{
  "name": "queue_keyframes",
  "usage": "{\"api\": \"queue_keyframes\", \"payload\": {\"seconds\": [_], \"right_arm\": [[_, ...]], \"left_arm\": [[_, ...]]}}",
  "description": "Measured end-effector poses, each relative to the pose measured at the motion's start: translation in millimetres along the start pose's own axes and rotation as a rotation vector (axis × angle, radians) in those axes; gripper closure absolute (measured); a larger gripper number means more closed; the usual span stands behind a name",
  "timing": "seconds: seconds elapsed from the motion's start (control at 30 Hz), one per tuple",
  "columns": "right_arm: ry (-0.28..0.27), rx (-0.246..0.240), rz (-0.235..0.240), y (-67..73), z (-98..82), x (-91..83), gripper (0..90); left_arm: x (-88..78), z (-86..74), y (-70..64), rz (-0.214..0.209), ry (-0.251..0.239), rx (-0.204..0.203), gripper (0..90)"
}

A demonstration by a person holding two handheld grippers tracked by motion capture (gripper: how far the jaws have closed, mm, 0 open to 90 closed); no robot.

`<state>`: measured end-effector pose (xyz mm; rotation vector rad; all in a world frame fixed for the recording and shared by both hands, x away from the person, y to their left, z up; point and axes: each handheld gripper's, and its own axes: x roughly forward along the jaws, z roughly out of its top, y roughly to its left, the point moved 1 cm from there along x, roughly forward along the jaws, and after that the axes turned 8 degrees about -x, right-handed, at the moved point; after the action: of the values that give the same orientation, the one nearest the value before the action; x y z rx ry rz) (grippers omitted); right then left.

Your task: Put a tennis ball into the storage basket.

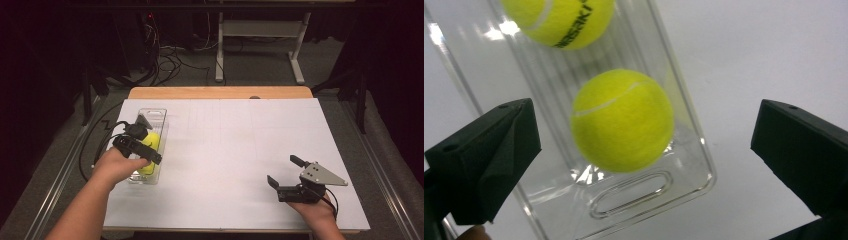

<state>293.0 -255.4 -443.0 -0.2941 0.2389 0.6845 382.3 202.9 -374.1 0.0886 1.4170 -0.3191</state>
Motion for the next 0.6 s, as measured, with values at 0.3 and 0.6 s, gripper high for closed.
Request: {"api": "queue_keyframes", "payload": {"seconds": [0.3, 0.6], "right_arm": [[0.004, 0.005, 0.002, 0.0, -1.1, 0.2, 0.3], [0.001, 0.004, -0.002, -0.1, -0.8, -0.4, 0.4]], "left_arm": [[7.8, 3.5, -24.9, -0.027, 0.014, 0.041, 0.6], [18.8, 9.1, -57.4, -0.023, 0.03, 0.091, 0.6]]}}
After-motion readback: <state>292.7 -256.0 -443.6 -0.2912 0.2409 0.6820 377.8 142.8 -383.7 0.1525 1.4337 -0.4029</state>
